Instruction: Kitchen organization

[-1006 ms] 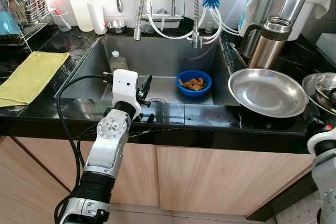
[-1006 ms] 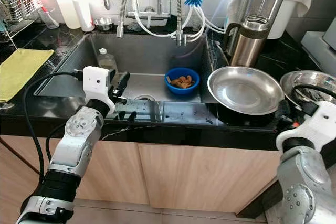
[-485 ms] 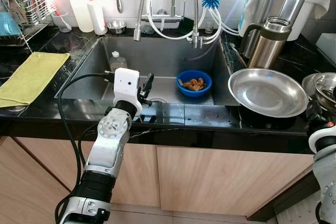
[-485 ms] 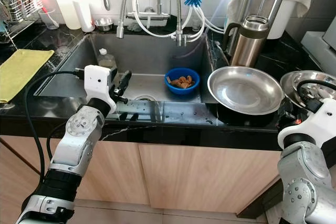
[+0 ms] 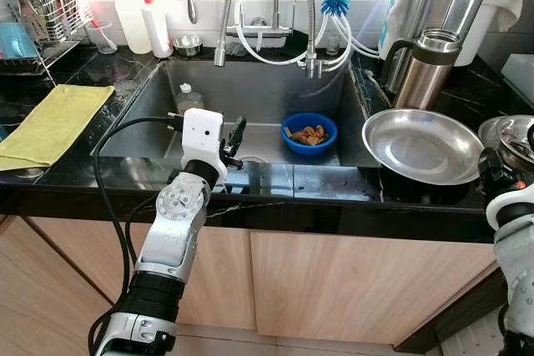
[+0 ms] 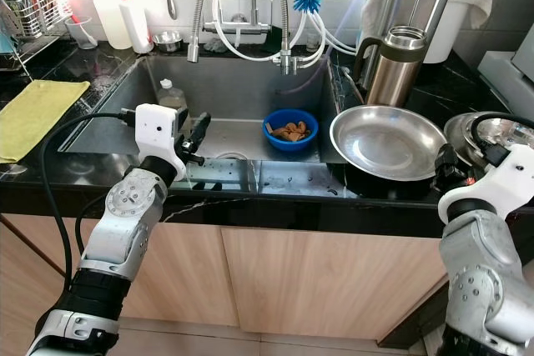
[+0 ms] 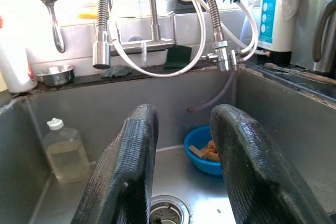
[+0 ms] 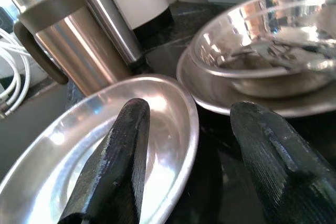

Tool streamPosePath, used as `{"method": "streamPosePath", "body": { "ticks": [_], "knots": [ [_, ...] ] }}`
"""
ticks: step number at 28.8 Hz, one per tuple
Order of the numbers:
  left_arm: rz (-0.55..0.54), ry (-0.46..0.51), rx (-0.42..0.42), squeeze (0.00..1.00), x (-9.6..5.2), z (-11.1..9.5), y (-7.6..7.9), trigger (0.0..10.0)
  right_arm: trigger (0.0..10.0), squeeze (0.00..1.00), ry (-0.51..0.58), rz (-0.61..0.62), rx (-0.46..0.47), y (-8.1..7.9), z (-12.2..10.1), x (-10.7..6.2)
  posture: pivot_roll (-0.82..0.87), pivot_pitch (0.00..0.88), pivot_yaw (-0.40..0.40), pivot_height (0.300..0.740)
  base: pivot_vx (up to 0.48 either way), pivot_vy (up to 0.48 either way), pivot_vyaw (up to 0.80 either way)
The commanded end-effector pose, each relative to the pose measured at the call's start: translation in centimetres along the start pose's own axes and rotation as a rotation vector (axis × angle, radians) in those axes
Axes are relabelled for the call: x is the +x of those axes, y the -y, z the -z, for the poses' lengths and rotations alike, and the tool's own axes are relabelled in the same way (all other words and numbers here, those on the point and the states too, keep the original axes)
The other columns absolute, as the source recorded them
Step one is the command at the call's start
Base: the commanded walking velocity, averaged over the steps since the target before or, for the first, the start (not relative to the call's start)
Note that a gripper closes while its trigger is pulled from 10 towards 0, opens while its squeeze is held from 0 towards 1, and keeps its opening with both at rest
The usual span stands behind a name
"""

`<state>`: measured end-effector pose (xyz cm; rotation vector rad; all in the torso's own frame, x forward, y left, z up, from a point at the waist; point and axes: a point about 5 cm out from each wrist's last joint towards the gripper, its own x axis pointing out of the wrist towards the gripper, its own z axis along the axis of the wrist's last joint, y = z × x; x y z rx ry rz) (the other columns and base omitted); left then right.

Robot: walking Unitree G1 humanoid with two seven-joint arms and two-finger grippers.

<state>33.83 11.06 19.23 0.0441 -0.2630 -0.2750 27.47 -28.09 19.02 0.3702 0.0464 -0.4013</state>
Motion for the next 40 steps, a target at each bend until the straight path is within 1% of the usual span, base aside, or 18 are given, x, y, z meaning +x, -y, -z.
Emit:
{"method": "streamPosePath", "body": {
  "ticks": [1, 4, 6, 9, 12, 17, 18, 20, 27, 34, 40],
  "knots": [
    [0.006, 0.012, -0.002, 0.00, 0.3, -0.3, 0.0, 10.0, 10.0, 0.00, 0.006, 0.007, 0.005, 0.0, -0.3, 0.2, -0.01, 0.017, 0.011, 0.740, 0.000, 0.000, 0.00],
    [0.009, 0.010, -0.004, 0.00, 0.3, -0.3, 0.0, 10.0, 10.0, 0.00, 0.016, 0.026, 0.025, -0.1, -0.8, 1.0, -0.01, 0.020, 0.012, 0.740, 0.000, 0.000, 0.00],
    [0.009, 0.010, -0.004, 0.00, 0.3, -0.3, 0.0, 10.0, 10.0, 0.00, 0.016, 0.027, 0.025, -0.1, -0.8, 1.0, -0.01, 0.020, 0.012, 0.740, 0.000, 0.000, 0.00],
    [0.012, 0.008, -0.001, 0.00, 0.3, -0.3, 0.0, 10.0, 10.0, 0.00, -0.002, 0.024, 0.029, -0.3, -0.7, 1.7, -0.01, 0.023, 0.012, 0.740, 0.000, 0.000, 0.00],
    [0.011, 0.008, 0.000, 0.00, 0.3, -0.3, 0.0, 10.0, 10.0, 0.00, -0.025, 0.014, 0.038, -0.5, -0.3, 2.0, -0.01, 0.025, 0.011, 0.740, 0.000, 0.000, 0.00],
    [0.011, 0.005, 0.002, 0.00, 0.3, -0.3, -0.1, 10.0, 10.0, 0.00, -0.062, -0.001, 0.037, -1.0, 0.4, 2.1, -0.01, 0.029, 0.011, 0.740, 0.000, 0.000, 0.00],
    [0.011, 0.005, 0.002, 0.00, 0.3, -0.3, 0.0, 10.0, 10.0, 0.00, -0.072, -0.015, 0.035, -1.5, 0.6, 2.1, -0.01, 0.030, 0.012, 0.740, 0.000, 0.000, 0.00],
    [0.012, 0.005, 0.001, 0.00, 0.3, -0.3, 0.0, 10.0, 10.0, 0.00, -0.084, -0.020, 0.039, -1.8, 0.9, 2.0, -0.01, 0.030, 0.012, 0.740, 0.000, 0.000, 0.00],
    [0.013, 0.005, 0.002, 0.00, 0.3, -0.3, 0.0, 10.0, 10.0, 0.00, -0.112, -0.021, 0.052, -2.2, 1.5, 2.1, -0.01, 0.029, 0.013, 0.740, 0.000, 0.000, 0.00],
    [0.016, 0.005, -0.001, 0.00, 0.3, -0.3, 0.0, 10.0, 10.0, 0.00, -0.107, -0.013, 0.070, -2.3, 1.4, 2.2, -0.01, 0.026, 0.011, 0.740, 0.000, 0.000, 0.00],
    [0.022, 0.007, -0.003, 0.00, 0.3, -0.3, 0.1, 10.0, 10.0, 0.00, -0.056, 0.005, 0.092, -2.4, 0.4, 2.1, -0.01, 0.025, 0.011, 0.740, 0.000, 0.000, 0.00]
  ]
}}
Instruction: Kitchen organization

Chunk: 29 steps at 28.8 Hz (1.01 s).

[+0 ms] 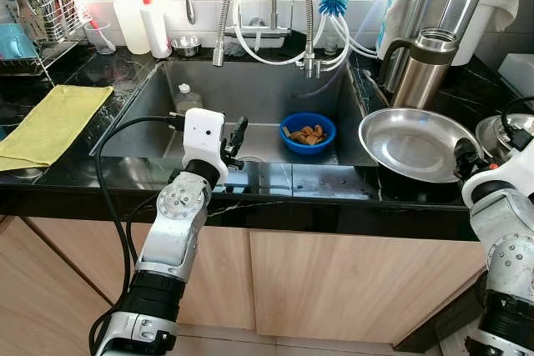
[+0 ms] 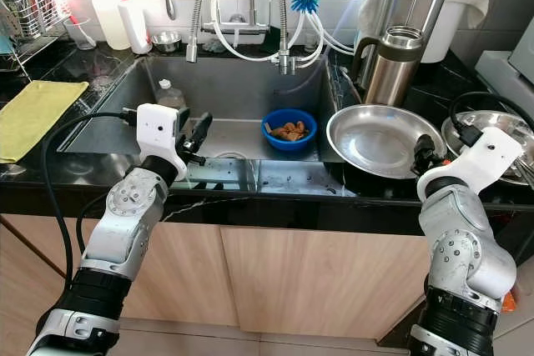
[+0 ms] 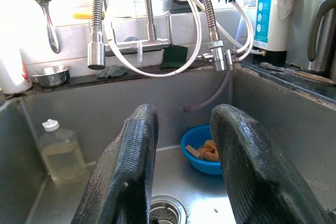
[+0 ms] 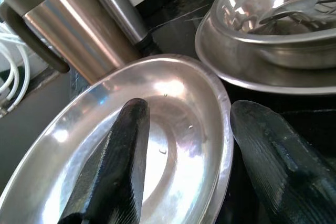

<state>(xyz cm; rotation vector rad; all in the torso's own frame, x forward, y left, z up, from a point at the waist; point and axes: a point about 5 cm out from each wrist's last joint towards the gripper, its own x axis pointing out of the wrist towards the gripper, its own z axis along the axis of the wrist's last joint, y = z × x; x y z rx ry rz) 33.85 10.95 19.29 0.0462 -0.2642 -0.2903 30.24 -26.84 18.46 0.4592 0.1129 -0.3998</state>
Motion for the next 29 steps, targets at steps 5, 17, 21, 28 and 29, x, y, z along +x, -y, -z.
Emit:
{"method": "streamPosePath", "body": {
  "ticks": [5, 17, 21, 28, 29],
  "knots": [
    [0.015, 0.004, -0.006, 0.00, 0.3, -0.3, 0.2, 10.0, 10.0, 0.00, 0.037, 0.036, 0.037, -0.2, -0.7, -0.2, -0.01, 0.025, 0.012, 0.740, 0.000, 0.000, 0.00],
    [0.027, -0.002, -0.009, 0.00, 0.2, -0.2, 0.4, 10.0, 10.0, 0.00, 0.001, 0.068, 0.071, -0.1, 0.3, -0.2, -0.01, 0.025, 0.012, 0.740, 0.000, 0.000, 0.00],
    [0.028, -0.003, -0.008, 0.00, 0.3, -0.2, 0.3, 10.0, 10.0, 0.00, -0.015, 0.076, 0.095, 0.0, 0.6, 0.0, 0.00, 0.021, 0.012, 0.740, 0.000, 0.000, 0.00],
    [0.036, -0.005, -0.011, 0.00, 0.3, -0.1, 0.5, 10.0, 10.0, 0.00, -0.023, 0.087, 0.123, 0.1, 0.6, 0.3, 0.00, 0.013, 0.012, 0.740, 0.000, 0.000, 0.00],
    [0.038, -0.006, -0.011, 0.00, 0.3, -0.1, 0.5, 10.0, 10.0, 0.00, -0.025, 0.094, 0.135, 0.2, 0.6, 0.3, 0.00, 0.011, 0.013, 0.740, 0.000, 0.000, 0.00]
  ]
}}
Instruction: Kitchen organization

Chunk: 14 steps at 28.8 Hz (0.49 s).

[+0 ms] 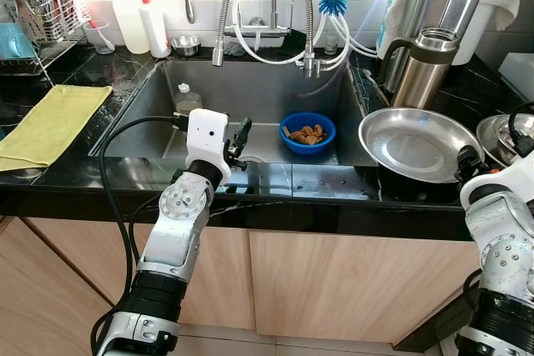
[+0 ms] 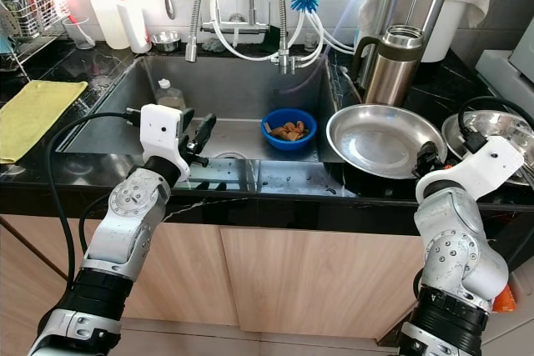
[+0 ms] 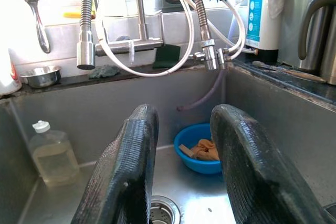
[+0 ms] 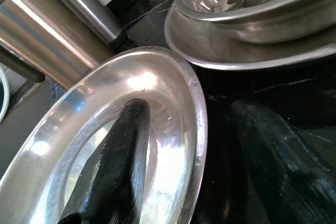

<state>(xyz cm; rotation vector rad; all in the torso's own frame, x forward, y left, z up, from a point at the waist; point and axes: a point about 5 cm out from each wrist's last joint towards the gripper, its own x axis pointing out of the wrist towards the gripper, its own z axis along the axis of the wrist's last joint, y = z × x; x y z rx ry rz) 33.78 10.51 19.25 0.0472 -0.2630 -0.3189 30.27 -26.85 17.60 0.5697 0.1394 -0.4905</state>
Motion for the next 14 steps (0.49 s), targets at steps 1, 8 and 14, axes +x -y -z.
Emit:
{"method": "streamPosePath", "body": {
  "ticks": [1, 8, 14],
  "knots": [
    [0.011, -0.006, -0.009, 0.00, 0.3, -0.1, 0.1, 10.0, 10.0, 0.00, 0.001, 0.008, 0.033, -0.2, -0.2, 0.2, 0.00, 0.011, 0.013, 0.740, 0.000, 0.000, 0.00],
    [0.017, -0.008, -0.010, 0.00, 0.3, -0.1, 0.1, 10.0, 10.0, 0.00, -0.008, 0.032, 0.080, 0.1, -0.5, 0.8, 0.00, 0.014, 0.009, 0.740, 0.000, 0.000, 0.00],
    [0.019, -0.012, -0.011, 0.00, 0.3, -0.1, 0.2, 10.0, 10.0, 0.00, -0.036, 0.032, 0.047, -0.1, -0.4, 1.2, 0.00, 0.017, 0.008, 0.740, 0.000, 0.000, 0.00]
  ]
}}
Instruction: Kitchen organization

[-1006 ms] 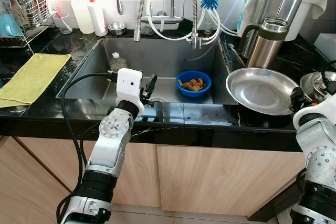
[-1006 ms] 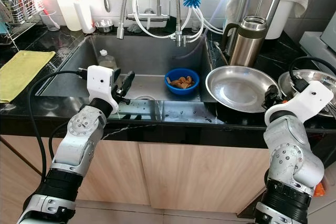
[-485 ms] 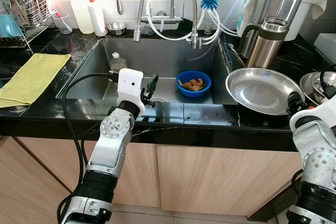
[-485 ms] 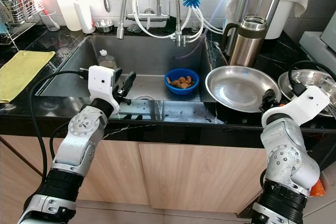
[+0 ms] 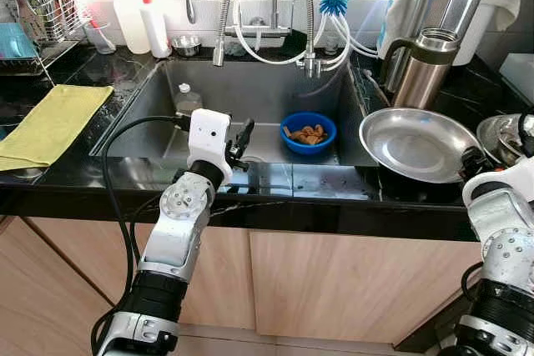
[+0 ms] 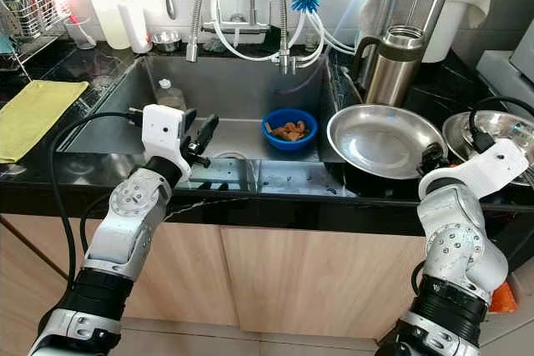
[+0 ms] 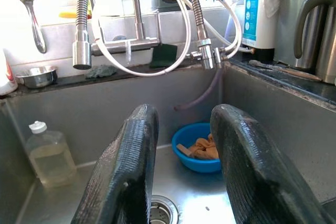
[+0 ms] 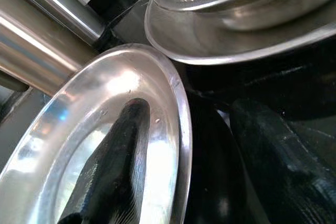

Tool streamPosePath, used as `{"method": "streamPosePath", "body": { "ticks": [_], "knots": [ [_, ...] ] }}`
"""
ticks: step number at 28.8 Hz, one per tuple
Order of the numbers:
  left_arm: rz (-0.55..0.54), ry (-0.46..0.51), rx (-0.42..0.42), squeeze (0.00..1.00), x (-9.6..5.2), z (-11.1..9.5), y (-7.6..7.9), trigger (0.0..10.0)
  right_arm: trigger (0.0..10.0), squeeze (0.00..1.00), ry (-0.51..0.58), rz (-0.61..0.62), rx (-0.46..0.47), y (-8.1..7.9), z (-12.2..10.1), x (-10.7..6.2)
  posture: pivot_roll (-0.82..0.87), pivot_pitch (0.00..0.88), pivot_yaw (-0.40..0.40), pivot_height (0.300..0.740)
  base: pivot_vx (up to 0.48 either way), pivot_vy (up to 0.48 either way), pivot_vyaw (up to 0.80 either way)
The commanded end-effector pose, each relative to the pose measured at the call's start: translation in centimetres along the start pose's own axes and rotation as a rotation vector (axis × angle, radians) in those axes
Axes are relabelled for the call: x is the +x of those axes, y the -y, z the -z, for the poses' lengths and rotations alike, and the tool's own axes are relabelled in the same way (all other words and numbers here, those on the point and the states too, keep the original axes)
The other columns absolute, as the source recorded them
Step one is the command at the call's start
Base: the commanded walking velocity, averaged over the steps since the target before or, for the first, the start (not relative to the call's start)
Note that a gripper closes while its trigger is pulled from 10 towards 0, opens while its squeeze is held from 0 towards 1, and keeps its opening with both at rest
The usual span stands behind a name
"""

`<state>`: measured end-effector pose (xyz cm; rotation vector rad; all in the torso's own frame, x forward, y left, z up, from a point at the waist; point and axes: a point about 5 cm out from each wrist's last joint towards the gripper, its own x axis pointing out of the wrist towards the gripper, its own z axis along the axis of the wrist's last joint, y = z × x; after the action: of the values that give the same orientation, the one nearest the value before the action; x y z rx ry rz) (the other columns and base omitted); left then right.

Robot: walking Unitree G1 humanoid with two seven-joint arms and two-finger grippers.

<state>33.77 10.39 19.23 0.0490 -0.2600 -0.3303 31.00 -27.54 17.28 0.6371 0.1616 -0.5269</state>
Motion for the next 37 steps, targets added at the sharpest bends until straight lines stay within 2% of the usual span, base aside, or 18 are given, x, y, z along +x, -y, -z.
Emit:
{"method": "streamPosePath", "body": {
  "ticks": [1, 11, 12, 13, 14, 15, 33, 37],
  "knots": [
    [0.008, -0.010, -0.011, 0.00, 0.3, -0.1, 0.0, 10.0, 10.0, 0.00, -0.015, -0.013, -0.029, -0.6, -0.2, 0.3, 0.00, 0.017, 0.008, 0.740, 0.000, 0.000, 0.00],
    [0.015, -0.014, -0.013, 0.00, 0.3, 0.0, 0.1, 10.0, 10.0, 0.00, -0.051, -0.022, -0.089, -0.8, 0.0, 0.7, 0.00, 0.018, 0.006, 0.740, 0.000, 0.000, 0.00],
    [0.016, -0.015, -0.014, 0.00, 0.2, 0.0, 0.2, 10.0, 8.3, 0.00, -0.054, -0.022, -0.094, -0.8, 0.1, 0.7, -0.01, 0.019, 0.005, 0.740, 0.000, 0.000, 0.00],
    [0.017, -0.016, -0.014, 0.00, 0.2, 0.1, 0.2, 10.0, 4.2, 0.00, -0.057, -0.023, -0.099, -0.8, 0.1, 0.7, -0.01, 0.019, 0.004, 0.740, 0.000, 0.000, 0.00],
    [0.017, -0.016, -0.014, 0.00, 0.2, 0.1, 0.2, 10.0, 4.2, 0.00, -0.057, -0.023, -0.099, -0.8, 0.1, 0.7, -0.01, 0.019, 0.004, 0.740, 0.000, 0.000, 0.00],
    [0.019, -0.018, -0.014, 0.00, 0.2, 0.1, 0.2, 10.0, 0.0, 0.00, -0.059, -0.024, -0.103, -0.8, 0.1, 0.8, -0.01, 0.019, 0.004, 0.740, 0.000, 0.000, 0.00],
    [0.028, -0.022, -0.015, 0.00, 0.3, 0.2, 0.3, 10.0, 0.0, 0.00, -0.069, -0.051, -0.109, -1.2, 0.3, 0.8, 0.00, 0.018, 0.002, 0.740, 0.000, 0.000, 0.00],
    [0.029, -0.022, -0.014, 0.00, 0.3, 0.2, 0.3, 10.0, 0.0, 0.00, -0.066, -0.104, -0.101, -1.9, 0.3, 0.6, -0.01, 0.016, 0.003, 0.740, 0.000, 0.000, 0.00]
  ]
}}
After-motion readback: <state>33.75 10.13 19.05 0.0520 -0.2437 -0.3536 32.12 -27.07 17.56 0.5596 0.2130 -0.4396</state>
